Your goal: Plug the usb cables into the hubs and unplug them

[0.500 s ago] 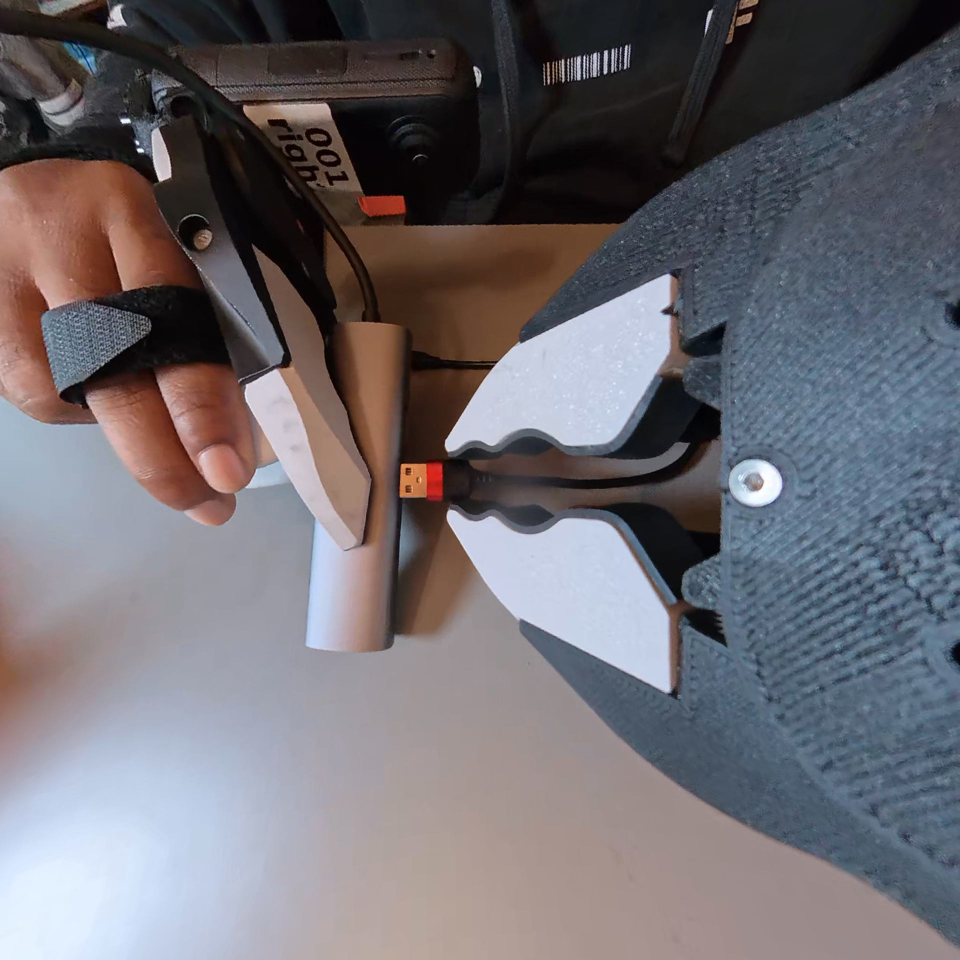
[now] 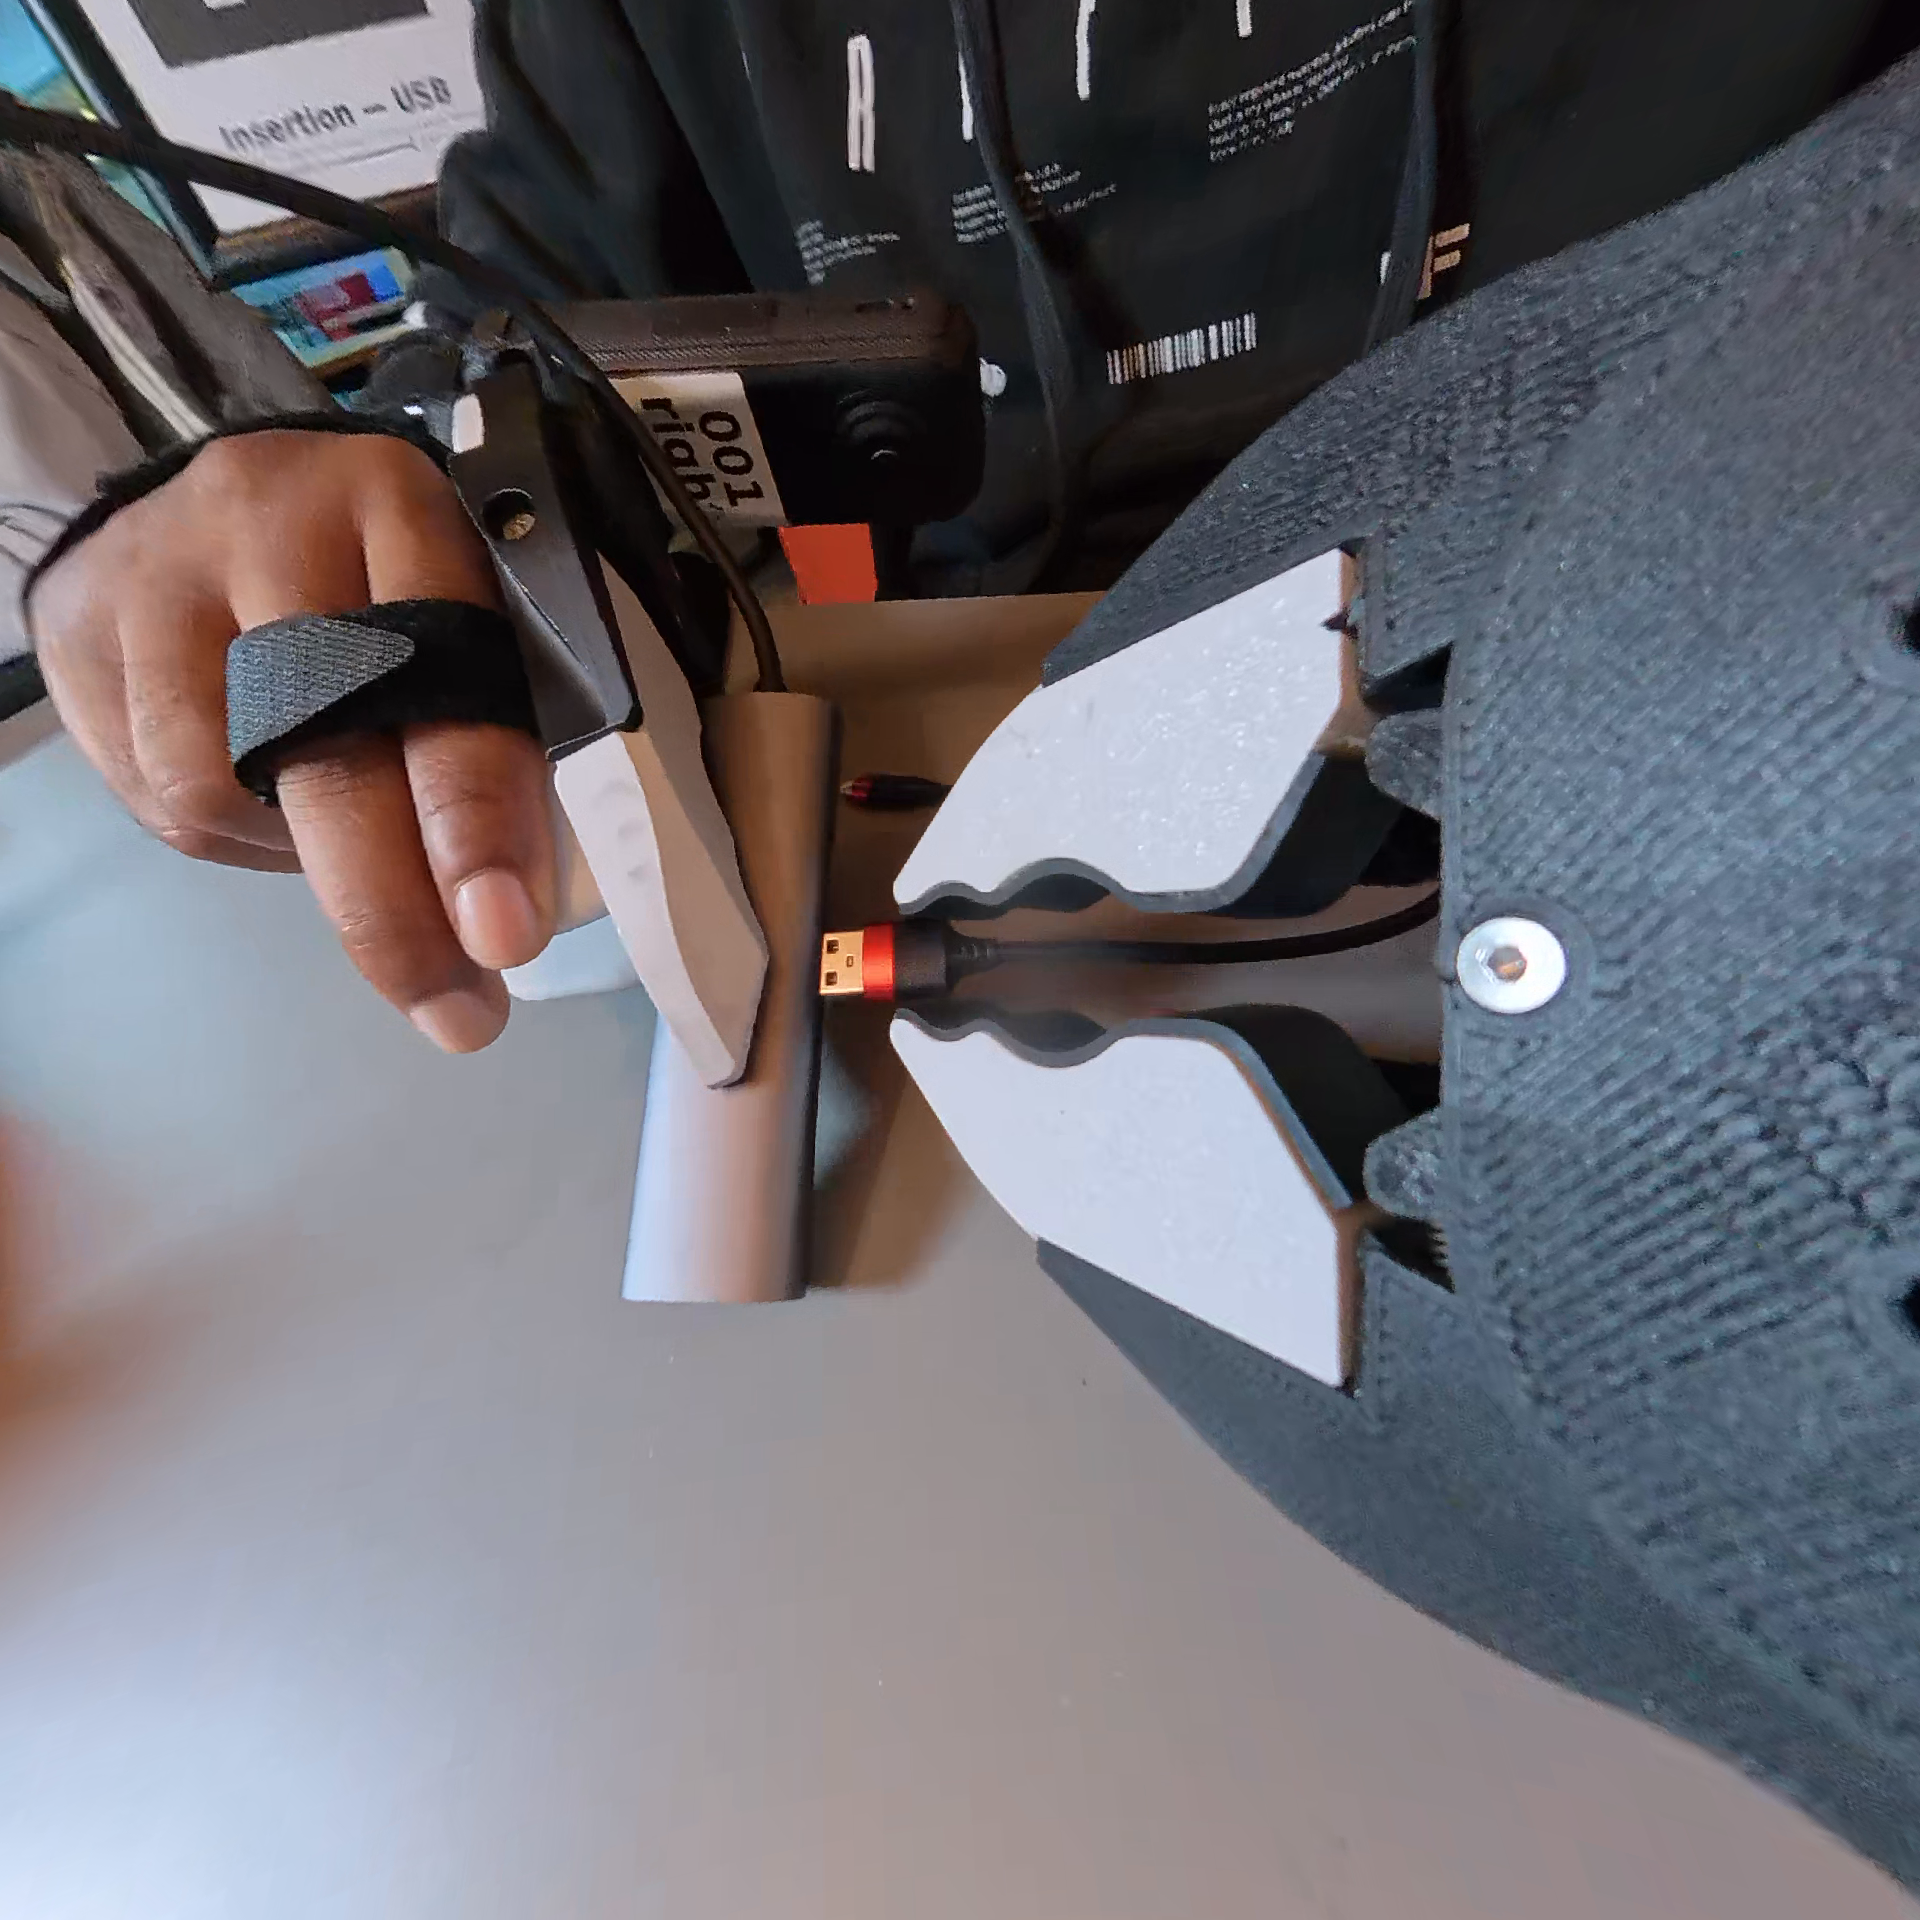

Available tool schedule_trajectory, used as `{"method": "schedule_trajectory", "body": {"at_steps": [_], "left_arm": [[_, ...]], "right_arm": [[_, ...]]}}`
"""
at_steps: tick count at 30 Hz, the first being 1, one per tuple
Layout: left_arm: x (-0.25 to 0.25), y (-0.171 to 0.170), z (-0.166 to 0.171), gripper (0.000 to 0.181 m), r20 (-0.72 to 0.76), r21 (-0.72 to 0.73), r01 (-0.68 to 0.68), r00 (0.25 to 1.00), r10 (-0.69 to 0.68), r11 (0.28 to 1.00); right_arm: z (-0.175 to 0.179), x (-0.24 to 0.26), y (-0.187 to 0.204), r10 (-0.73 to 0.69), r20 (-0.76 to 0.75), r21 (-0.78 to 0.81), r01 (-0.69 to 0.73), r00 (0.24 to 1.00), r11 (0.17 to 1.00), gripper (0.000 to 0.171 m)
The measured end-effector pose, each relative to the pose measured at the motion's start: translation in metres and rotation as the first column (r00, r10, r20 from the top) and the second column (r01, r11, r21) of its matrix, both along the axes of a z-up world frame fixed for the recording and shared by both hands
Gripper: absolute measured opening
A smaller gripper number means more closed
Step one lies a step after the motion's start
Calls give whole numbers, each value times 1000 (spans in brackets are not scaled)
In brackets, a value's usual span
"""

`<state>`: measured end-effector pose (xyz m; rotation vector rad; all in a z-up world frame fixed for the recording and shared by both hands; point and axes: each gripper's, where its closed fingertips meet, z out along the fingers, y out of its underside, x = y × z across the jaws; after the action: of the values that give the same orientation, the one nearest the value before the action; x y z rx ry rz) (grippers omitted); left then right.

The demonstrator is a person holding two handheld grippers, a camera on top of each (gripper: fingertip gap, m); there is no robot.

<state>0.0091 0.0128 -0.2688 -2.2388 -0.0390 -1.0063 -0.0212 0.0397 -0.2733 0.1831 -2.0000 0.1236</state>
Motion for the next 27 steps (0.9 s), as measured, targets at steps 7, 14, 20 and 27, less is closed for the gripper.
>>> {"method": "schedule_trajectory", "body": {"at_steps": [7, 14, 20, 27], "left_arm": [[-4, 3, 3, 14, 19, 3, -33, 999, 32, 999], [-6, 11, 18, 0, 19, 83, -68, 998, 66, 994], [-30, 1, 63, 17, -227, 278, -89, 961, 155, 956], [-19, -34, 7, 31, -581, 17, -25, 813, 30, 1000]], "right_arm": [[2, -2, 2, -17, -27, 10, 17, 999, 1000, 17], [8, 2, -14, 18, -22, -62, -20, 1000, 998, 18], [35, -6, -15, -11, -78, -166, -2, 997, 986, 18], [34, -11, 3, -65, -87, -177, 48, 994, 983, 18]]}}
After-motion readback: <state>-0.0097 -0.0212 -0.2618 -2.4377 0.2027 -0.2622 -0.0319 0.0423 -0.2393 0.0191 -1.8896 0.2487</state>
